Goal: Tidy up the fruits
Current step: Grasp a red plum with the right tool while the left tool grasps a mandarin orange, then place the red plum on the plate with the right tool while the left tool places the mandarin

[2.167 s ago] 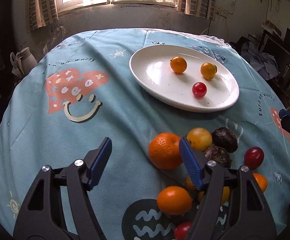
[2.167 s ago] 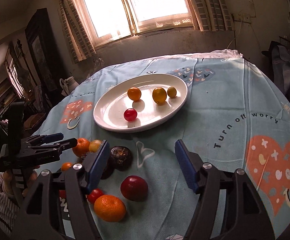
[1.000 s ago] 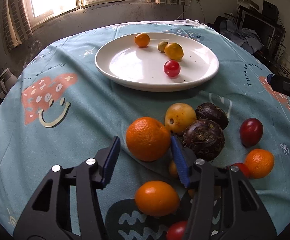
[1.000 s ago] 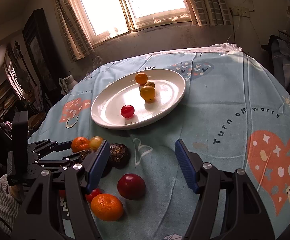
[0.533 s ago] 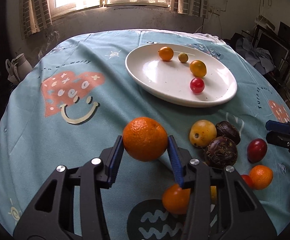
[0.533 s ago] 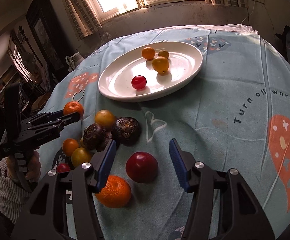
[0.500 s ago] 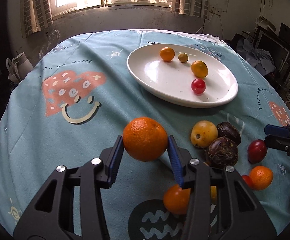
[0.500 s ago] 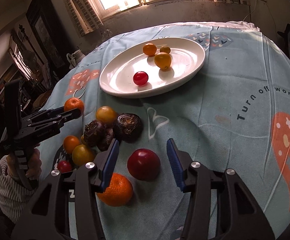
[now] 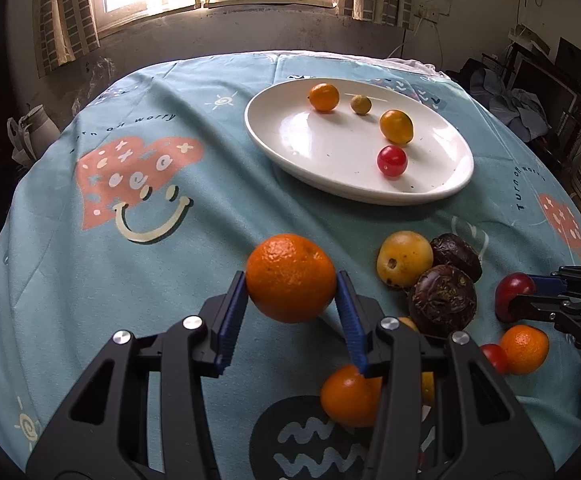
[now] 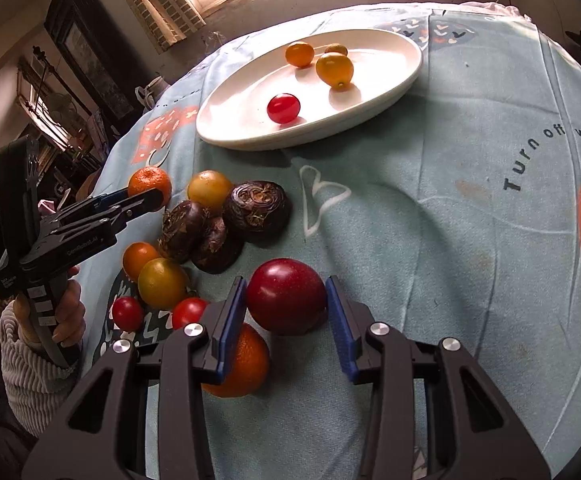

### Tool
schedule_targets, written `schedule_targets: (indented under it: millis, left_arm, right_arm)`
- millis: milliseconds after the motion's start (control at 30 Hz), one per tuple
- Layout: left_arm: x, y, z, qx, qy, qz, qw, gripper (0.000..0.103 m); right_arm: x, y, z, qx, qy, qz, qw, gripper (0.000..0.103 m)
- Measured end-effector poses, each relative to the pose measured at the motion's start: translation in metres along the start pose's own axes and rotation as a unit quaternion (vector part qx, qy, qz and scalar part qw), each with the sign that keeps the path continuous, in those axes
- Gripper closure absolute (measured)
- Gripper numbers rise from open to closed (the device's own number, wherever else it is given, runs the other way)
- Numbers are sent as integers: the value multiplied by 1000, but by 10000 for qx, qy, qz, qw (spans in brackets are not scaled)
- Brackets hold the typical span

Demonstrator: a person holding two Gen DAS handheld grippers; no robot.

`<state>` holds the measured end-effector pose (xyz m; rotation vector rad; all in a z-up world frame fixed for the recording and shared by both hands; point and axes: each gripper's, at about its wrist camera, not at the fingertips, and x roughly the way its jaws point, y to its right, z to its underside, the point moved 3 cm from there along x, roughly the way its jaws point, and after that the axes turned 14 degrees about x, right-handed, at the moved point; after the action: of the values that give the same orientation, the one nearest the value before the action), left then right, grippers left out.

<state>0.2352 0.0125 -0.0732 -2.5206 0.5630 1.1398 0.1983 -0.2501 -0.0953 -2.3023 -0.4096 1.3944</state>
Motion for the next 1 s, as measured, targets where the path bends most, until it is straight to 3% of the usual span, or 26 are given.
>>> schedule_targets:
  millis: [133, 233, 367, 433, 600, 767, 800, 867, 933, 1000]
  left_arm:
    - [6, 5, 2, 93, -107, -19, 9999, 58]
    - [2, 8, -1, 157, -35, -97, 9998, 58]
    - [-13, 7, -31, 122, 281, 17, 9995, 58]
    - [-16, 7, -54, 186, 399, -97, 9990, 58]
    - [10, 6, -98, 86, 401, -29, 9992, 58]
    - [52, -1, -103, -103, 45, 103, 9999, 57]
    - [58, -2, -101, -145, -19, 113, 9998, 56]
    - [60, -2, -97, -148, -54, 201, 9997, 54]
    - [51, -4, -95, -124, 88, 103, 9998, 41]
    - [36, -7, -92, -126, 242, 6, 9996, 39]
  right_arm:
    - [-3, 1, -1, 43, 53, -33, 10000, 63]
    - [-22, -1, -8, 77, 441, -131, 9989, 64]
    - [-48, -10, -36, 119, 930, -216, 9954, 63]
    - [-50, -17, -59, 115, 1035, -129, 9945, 63]
    - [-19, -19, -107, 207, 1151, 138, 9930, 63]
    - [27, -5, -127, 372, 1003, 287, 9939, 62]
    - [31, -3, -129, 382, 967, 334, 9940, 59]
    - [26, -1, -128, 414, 1086, 251, 9929, 38]
    - [9, -4, -127, 422, 1352, 103, 9899, 38]
    - [-11, -11, -122, 401, 1491, -104, 9879, 38]
